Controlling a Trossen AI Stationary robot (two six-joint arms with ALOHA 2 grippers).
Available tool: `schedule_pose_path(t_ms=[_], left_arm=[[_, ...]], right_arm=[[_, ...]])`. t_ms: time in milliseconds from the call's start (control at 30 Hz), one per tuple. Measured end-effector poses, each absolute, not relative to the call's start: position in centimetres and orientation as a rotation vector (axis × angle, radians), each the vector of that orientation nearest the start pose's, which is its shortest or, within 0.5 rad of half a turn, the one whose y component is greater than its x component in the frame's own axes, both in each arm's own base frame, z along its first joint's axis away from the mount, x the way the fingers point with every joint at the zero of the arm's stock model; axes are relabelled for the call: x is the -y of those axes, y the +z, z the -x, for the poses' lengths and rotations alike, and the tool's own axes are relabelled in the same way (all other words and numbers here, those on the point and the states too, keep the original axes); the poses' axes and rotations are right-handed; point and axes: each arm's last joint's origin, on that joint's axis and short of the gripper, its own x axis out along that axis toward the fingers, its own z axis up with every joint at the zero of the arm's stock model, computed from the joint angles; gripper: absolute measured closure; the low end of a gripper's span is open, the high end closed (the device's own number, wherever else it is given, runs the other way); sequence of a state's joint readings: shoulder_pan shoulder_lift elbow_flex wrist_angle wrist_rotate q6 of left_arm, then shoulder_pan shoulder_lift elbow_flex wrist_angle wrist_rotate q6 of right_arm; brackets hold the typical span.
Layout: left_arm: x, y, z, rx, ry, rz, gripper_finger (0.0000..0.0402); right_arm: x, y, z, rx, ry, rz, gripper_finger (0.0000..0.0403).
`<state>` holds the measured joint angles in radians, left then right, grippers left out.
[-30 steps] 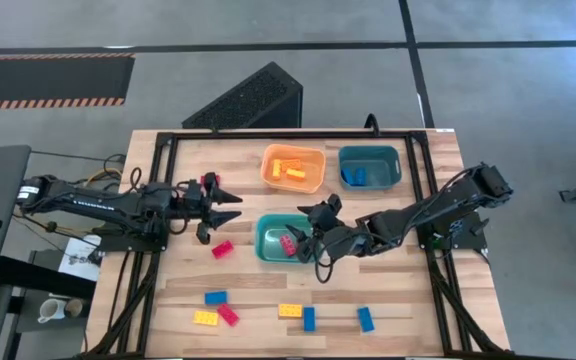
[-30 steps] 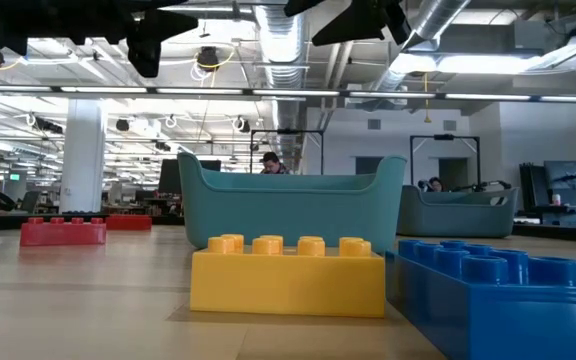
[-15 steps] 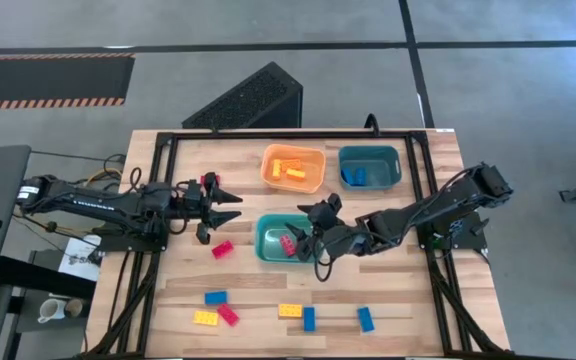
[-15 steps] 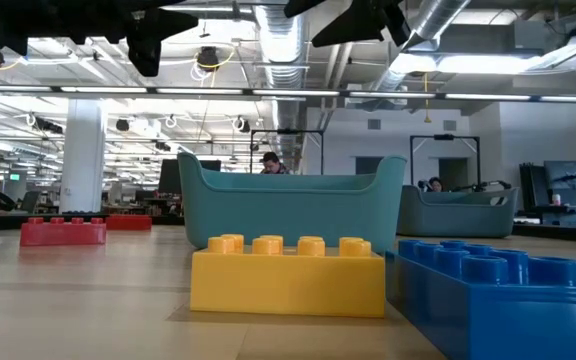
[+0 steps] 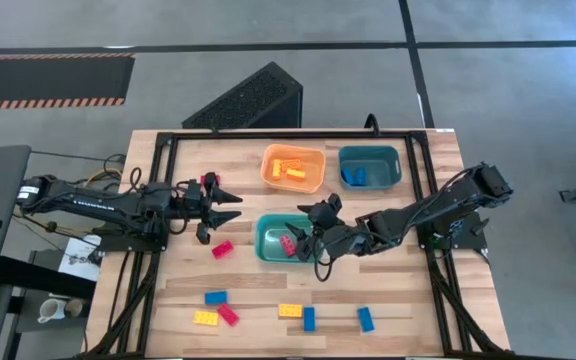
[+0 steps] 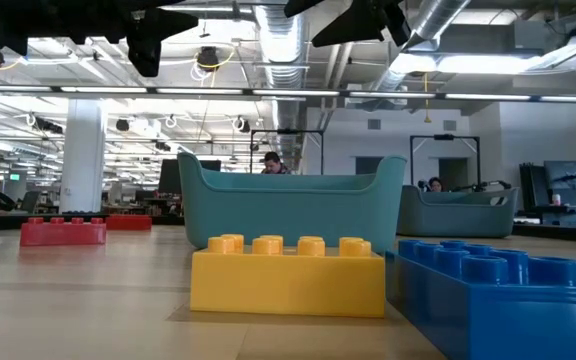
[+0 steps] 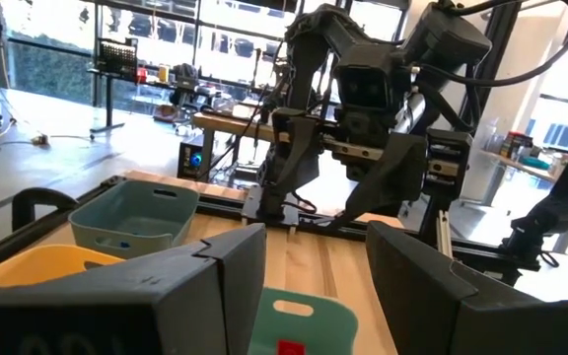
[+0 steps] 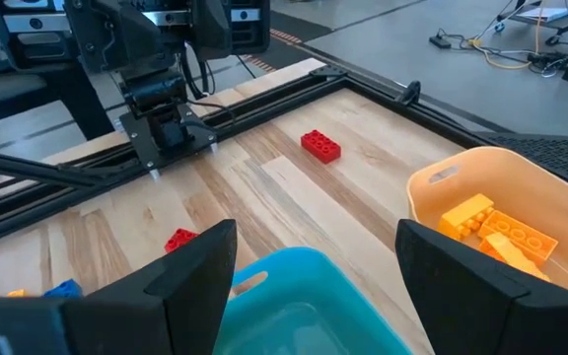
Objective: Sort & place blocks by color
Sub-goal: Put the blue game piece into the blue bin
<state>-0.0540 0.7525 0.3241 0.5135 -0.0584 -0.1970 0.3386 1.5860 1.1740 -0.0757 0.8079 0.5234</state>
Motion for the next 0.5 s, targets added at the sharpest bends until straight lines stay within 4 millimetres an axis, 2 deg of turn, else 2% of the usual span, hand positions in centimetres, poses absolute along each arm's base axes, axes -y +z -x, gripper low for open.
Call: schedule_pose_path(t_ms=[500], left_arm=[[0.78,24.51,-17.12,0.085,-0.014,0.212,0.0239]], right_arm=[[-9.65,28.34,-33.71,-0.279,-0.551,-0.243,0.0101]])
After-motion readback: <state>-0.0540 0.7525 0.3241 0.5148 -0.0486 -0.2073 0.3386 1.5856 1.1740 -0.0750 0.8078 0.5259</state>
